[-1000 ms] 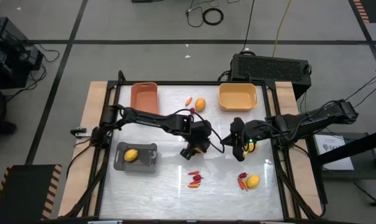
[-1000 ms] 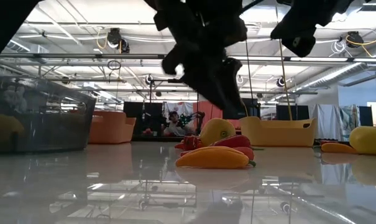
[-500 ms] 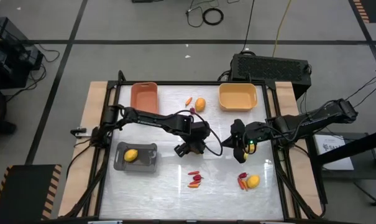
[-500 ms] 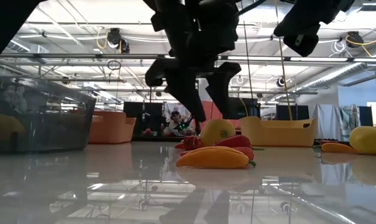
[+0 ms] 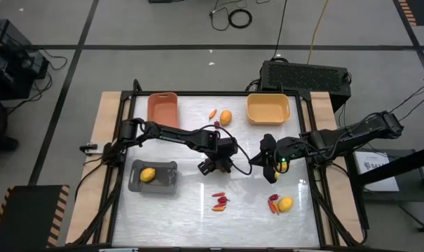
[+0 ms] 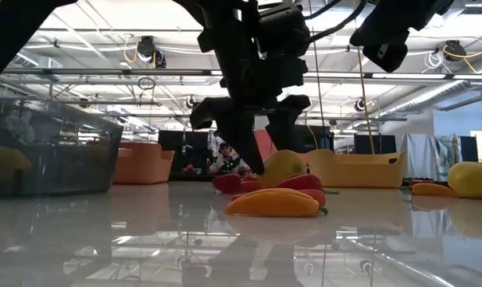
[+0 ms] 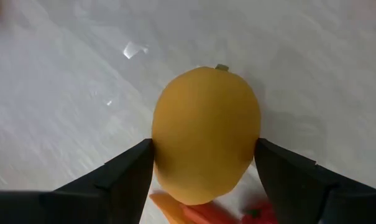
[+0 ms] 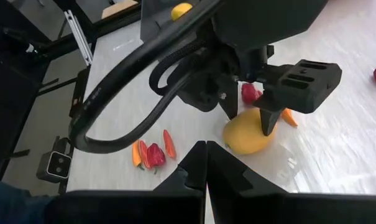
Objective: Sort produce into baskets
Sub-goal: Put the yellow lemon into the black bin
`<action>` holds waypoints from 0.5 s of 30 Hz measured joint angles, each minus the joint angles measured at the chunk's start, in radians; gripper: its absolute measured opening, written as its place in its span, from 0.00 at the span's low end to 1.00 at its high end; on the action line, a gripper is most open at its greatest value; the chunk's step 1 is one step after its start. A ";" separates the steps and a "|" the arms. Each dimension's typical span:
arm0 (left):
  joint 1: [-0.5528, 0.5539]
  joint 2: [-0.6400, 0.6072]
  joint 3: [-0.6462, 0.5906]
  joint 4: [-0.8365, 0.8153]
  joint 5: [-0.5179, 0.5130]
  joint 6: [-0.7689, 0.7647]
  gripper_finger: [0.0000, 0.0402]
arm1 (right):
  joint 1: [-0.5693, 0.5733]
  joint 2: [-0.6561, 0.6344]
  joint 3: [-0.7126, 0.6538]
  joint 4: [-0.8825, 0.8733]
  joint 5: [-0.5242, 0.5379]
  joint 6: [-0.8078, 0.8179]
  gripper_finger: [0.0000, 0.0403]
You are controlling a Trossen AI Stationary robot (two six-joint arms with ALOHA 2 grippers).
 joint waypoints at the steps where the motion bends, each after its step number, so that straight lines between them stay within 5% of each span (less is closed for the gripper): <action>1: 0.000 0.000 0.000 0.000 0.000 0.000 0.69 | 0.000 0.000 0.000 0.001 0.000 0.000 0.00; 15: 0.000 0.001 -0.001 -0.002 -0.004 -0.103 0.54 | 0.000 0.000 0.000 -0.002 0.001 -0.006 0.00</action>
